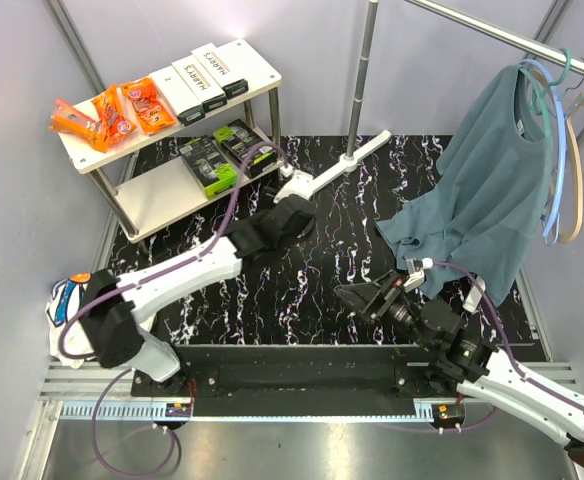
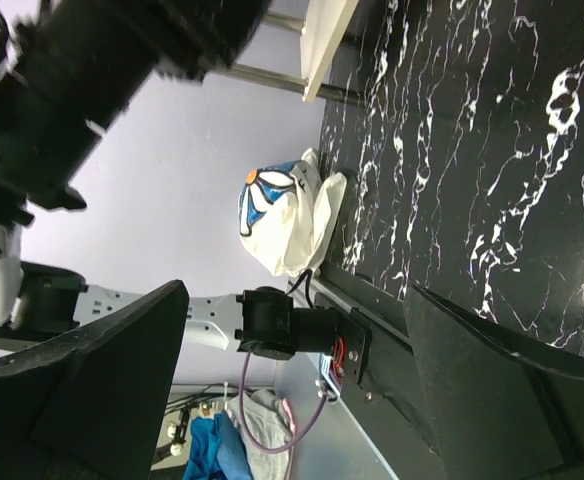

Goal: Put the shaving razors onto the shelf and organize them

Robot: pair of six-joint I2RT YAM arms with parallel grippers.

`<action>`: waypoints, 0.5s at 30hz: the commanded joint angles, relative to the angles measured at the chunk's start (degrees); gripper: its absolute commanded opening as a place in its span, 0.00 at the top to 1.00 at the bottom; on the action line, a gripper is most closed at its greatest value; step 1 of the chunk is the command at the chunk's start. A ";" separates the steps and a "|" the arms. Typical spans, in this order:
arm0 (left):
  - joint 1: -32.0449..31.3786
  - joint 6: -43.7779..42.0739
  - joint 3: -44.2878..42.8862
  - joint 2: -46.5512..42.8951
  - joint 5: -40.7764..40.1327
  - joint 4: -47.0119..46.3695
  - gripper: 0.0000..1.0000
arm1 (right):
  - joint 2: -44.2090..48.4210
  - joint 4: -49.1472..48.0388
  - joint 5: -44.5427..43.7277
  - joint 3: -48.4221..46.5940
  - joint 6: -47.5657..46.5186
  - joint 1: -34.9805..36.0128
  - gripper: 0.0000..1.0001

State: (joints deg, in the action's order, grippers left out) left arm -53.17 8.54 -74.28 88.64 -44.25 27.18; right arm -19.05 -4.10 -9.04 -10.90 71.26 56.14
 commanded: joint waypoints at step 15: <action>12.89 13.09 12.84 -32.39 32.71 5.86 0.01 | -7.92 40.47 -13.63 -24.60 -12.20 0.29 0.00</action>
State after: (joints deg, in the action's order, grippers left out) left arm -47.64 18.72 -62.19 59.18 -23.79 31.42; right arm -22.22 24.73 -16.01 -28.36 63.68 56.14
